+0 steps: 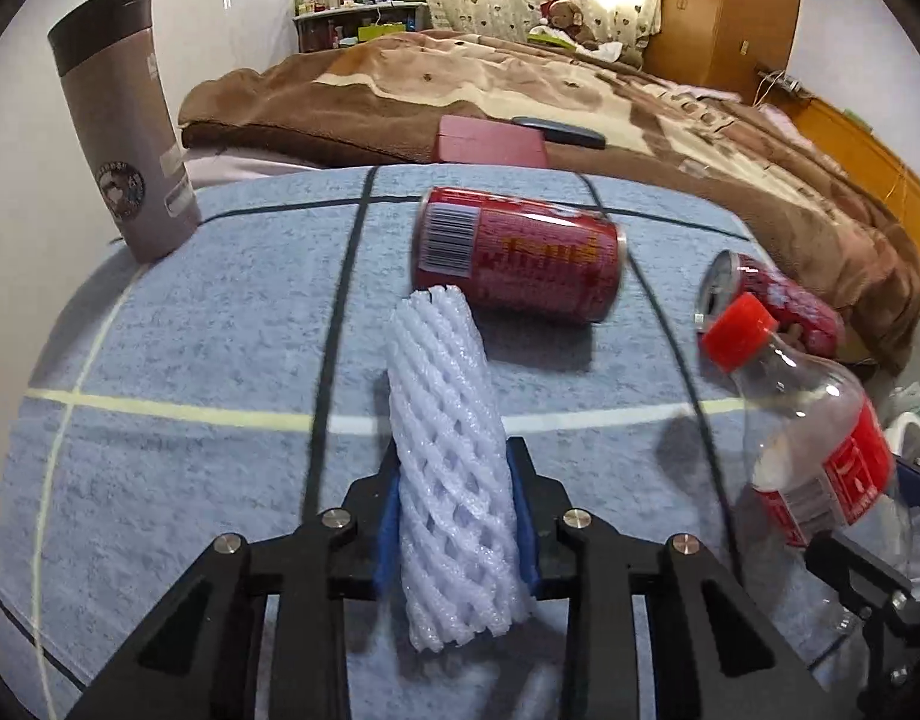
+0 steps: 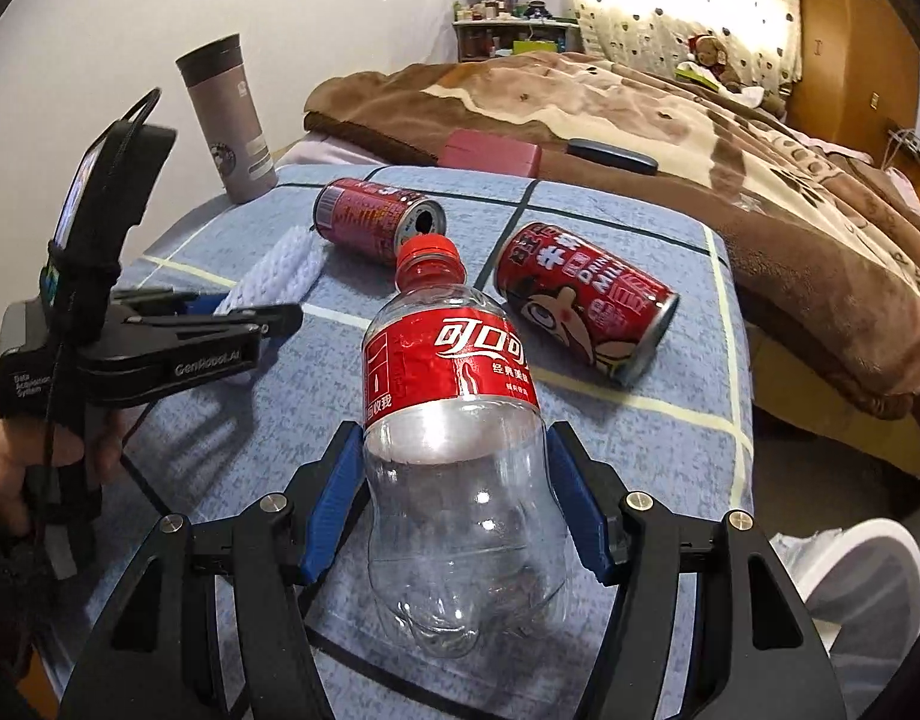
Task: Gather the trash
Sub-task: 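Grasp the clear red-label bottle with the right gripper while the left gripper grasps the white foam net, then carry the bottle and foam net over the white wastebasket with both grippers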
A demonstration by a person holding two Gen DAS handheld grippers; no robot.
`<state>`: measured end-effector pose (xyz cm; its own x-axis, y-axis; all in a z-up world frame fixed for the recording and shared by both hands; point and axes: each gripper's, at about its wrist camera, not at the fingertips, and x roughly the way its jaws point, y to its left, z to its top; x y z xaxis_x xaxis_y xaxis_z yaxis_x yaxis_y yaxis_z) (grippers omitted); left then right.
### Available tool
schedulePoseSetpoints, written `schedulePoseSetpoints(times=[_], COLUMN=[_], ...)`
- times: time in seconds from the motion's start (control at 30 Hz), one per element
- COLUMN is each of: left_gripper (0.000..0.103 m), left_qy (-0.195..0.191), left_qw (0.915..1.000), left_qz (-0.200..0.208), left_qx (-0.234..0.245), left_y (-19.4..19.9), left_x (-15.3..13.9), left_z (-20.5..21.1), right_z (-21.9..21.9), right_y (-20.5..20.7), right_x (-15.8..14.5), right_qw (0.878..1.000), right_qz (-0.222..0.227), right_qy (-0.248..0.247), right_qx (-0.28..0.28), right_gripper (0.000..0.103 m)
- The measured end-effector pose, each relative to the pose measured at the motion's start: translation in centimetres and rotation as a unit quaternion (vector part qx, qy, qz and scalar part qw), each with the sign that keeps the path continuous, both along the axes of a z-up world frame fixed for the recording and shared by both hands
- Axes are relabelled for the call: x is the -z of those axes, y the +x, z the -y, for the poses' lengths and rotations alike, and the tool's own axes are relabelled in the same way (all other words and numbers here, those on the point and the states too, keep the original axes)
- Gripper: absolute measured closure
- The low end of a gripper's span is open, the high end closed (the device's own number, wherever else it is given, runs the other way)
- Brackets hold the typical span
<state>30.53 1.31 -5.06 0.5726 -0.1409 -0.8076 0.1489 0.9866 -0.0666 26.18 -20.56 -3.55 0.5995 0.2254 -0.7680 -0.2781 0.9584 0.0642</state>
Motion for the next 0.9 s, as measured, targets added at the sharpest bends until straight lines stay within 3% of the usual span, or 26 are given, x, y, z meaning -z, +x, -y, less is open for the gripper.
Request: schedulePoseSetpoints(times=[0.3,0.9], left_gripper=[0.071,0.071], left_qy=[-0.029,-0.036], left_qw=[0.9986,0.9906], left_qz=[0.035,0.079], left_qx=[0.027,0.106], left_y=[-4.1,-10.3], left_x=[-3.1,-7.4], left_z=[0.9,6.8], right_z=[1.0,6.1], right_y=[-1.7,-6.9], right_x=[-0.8,-3.7], right_qw=[0.999,0.993], right_qz=[0.009,0.053], right_qy=[0.023,0.060], right_qx=[0.022,0.091], right_gripper=[0.040,0.039])
